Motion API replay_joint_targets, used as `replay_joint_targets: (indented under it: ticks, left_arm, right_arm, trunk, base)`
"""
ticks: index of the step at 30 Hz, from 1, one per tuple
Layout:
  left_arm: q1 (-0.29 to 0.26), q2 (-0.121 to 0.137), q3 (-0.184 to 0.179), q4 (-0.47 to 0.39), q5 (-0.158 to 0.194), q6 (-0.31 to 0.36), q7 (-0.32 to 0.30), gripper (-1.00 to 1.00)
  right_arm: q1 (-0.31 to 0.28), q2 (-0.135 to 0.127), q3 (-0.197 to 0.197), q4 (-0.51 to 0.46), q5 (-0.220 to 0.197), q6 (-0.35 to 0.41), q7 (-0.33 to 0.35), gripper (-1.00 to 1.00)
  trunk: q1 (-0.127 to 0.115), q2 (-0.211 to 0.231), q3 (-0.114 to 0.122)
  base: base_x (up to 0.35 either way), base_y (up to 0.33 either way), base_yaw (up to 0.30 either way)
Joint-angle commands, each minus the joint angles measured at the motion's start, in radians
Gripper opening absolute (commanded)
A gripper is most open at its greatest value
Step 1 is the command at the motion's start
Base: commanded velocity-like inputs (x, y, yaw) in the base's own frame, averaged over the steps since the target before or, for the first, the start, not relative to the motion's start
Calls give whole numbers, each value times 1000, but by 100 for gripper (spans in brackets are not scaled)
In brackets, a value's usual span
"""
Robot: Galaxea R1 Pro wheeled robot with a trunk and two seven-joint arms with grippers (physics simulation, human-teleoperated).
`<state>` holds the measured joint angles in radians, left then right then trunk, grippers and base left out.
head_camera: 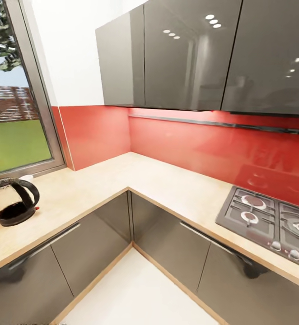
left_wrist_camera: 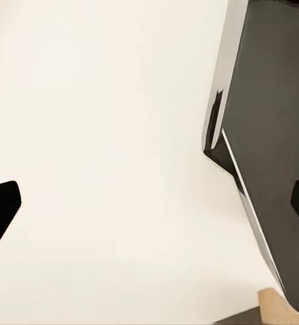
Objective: Set up a coffee station on the kitchen countertop: keep the coffee maker on the countertop, move the bottle of coffee from the kitchen shelf to the counter next to the coffee maker, place a paper coffee filter on top of the coffee maker, put the saucer next to the coffee maker with the coffee cup on the saucer, and place the electric kettle next to the coffee maker.
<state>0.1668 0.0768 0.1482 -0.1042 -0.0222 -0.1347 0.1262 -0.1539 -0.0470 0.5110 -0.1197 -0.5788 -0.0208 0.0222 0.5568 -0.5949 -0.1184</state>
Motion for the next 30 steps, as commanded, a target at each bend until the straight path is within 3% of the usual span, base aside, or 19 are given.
replay_joint_targets:
  ticks: [1,15,30]
  left_arm:
    - [0,0,5,-2,-2,-2,1,100]
    - [0,0,6,-2,-2,-2,1,100]
    - [0,-2,7,-2,-1,-2,1,100]
  right_arm:
    - [-1,-1,8,0,-10,-2,2,100]
    - [-1,-1,8,0,-10,-2,2,100]
    - [0,-1,8,0,-10,-2,2,100]
  trunk:
    - [1,-1,-1]
    - [1,-1,4]
    - [1,-1,5]
  base:
    - [138,-310,262]
    - [108,-282,271]
    - [9,-28,274]
